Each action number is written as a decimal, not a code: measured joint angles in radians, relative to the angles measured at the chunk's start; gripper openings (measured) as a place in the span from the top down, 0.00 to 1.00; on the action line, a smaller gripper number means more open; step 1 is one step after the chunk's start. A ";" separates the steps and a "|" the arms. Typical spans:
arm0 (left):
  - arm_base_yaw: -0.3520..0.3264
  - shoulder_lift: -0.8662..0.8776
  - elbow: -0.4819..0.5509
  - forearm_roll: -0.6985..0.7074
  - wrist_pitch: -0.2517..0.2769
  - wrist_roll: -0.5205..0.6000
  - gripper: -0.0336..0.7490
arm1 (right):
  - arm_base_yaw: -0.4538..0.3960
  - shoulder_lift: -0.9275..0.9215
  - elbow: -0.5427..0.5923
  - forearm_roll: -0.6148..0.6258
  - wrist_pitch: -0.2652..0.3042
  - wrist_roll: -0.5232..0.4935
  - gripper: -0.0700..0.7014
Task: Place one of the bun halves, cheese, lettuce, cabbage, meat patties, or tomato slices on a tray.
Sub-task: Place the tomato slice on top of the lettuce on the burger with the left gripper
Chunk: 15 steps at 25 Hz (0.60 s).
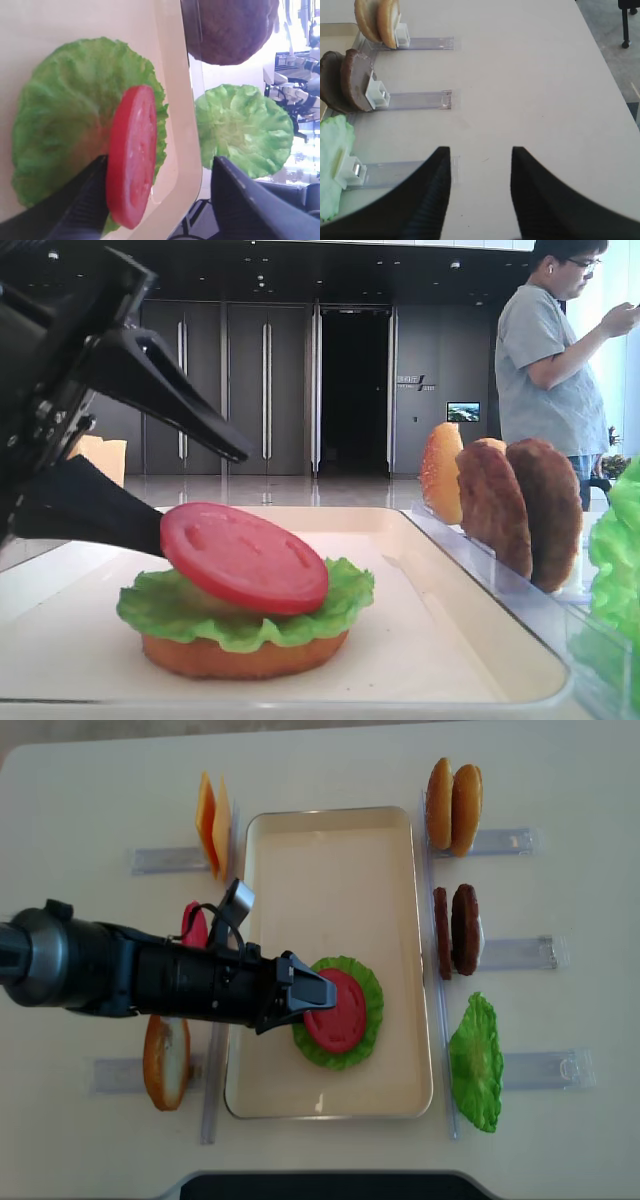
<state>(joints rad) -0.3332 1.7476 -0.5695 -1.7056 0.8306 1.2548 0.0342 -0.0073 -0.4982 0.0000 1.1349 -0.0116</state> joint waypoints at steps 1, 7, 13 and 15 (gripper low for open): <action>0.002 -0.006 0.000 0.000 -0.003 -0.009 0.35 | 0.000 0.000 0.000 0.000 0.000 0.000 0.51; 0.004 -0.023 0.000 -0.001 -0.040 -0.070 0.34 | 0.000 0.000 0.000 0.000 0.000 0.000 0.51; 0.004 -0.025 0.000 -0.002 -0.044 -0.102 0.34 | 0.000 0.000 0.000 0.000 0.000 0.000 0.51; 0.004 -0.032 0.000 0.005 -0.052 -0.119 0.34 | 0.000 0.000 0.000 0.000 0.000 0.000 0.51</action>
<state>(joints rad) -0.3289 1.7158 -0.5695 -1.7007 0.7782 1.1358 0.0342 -0.0073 -0.4982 0.0000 1.1349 -0.0116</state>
